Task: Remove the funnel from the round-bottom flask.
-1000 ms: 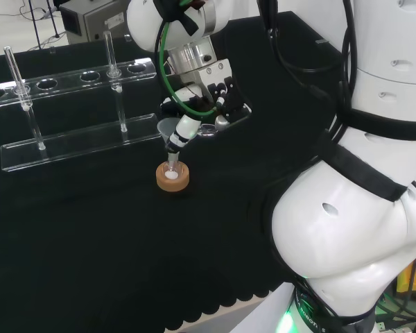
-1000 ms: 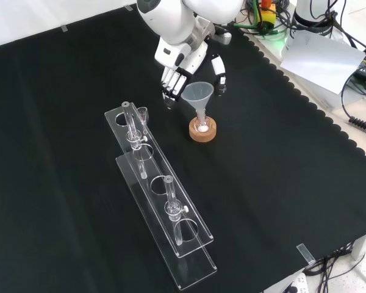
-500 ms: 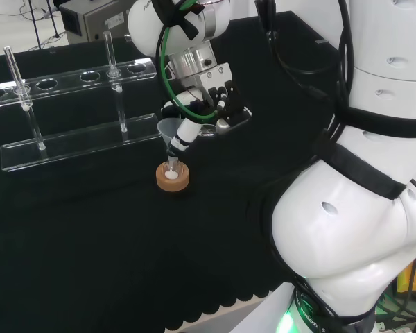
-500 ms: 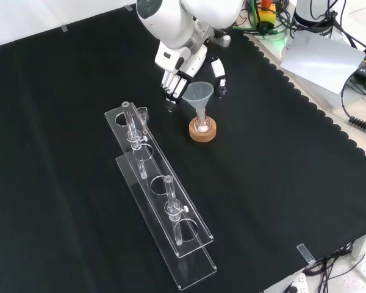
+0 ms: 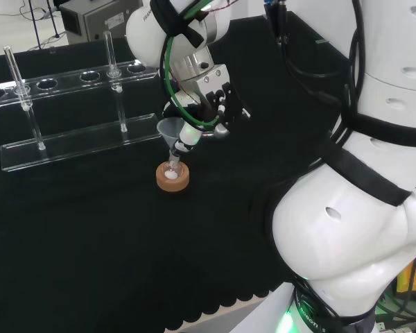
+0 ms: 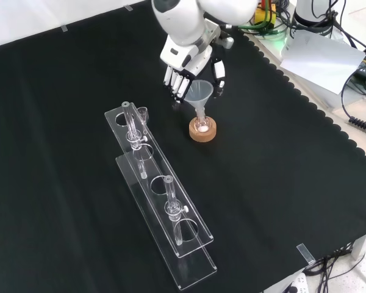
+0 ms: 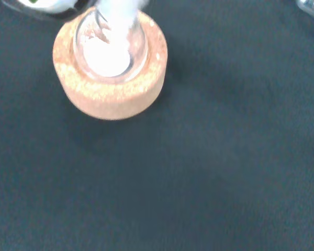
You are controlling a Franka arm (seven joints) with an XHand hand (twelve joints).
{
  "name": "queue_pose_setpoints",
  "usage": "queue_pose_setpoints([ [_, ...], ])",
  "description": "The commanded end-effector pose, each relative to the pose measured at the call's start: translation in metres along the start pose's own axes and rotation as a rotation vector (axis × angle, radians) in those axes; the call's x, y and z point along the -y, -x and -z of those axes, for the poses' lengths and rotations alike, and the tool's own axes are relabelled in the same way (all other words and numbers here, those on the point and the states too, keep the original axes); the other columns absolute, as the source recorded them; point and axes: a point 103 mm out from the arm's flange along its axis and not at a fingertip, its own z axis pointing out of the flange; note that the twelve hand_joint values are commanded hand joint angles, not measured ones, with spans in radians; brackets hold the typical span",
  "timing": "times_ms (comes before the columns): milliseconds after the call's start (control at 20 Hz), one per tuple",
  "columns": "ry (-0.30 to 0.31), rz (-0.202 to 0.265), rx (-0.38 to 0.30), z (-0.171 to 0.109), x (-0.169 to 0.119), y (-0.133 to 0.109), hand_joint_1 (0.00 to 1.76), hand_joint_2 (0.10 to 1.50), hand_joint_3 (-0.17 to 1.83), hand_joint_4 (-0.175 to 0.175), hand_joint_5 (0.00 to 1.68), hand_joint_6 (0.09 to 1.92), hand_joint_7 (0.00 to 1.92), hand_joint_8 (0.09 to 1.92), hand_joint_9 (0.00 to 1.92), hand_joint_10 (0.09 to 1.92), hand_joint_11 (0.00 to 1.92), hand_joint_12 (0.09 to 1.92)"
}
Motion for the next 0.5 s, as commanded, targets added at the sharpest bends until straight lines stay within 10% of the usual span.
queue_pose_setpoints([
  [50, 0.154, -0.021, 0.137, 0.024, 0.003, -0.010, 0.79, 0.72, 0.59, -0.018, 0.70, 0.27, 0.72, 0.55, 1.02, 0.37, 0.71, 1.23],
  [500, 0.139, -0.009, 0.170, 0.068, 0.013, -0.012, 0.80, 0.73, 0.62, -0.002, 0.67, 0.60, 0.76, 0.53, 1.08, 0.29, 0.73, 1.21],
])
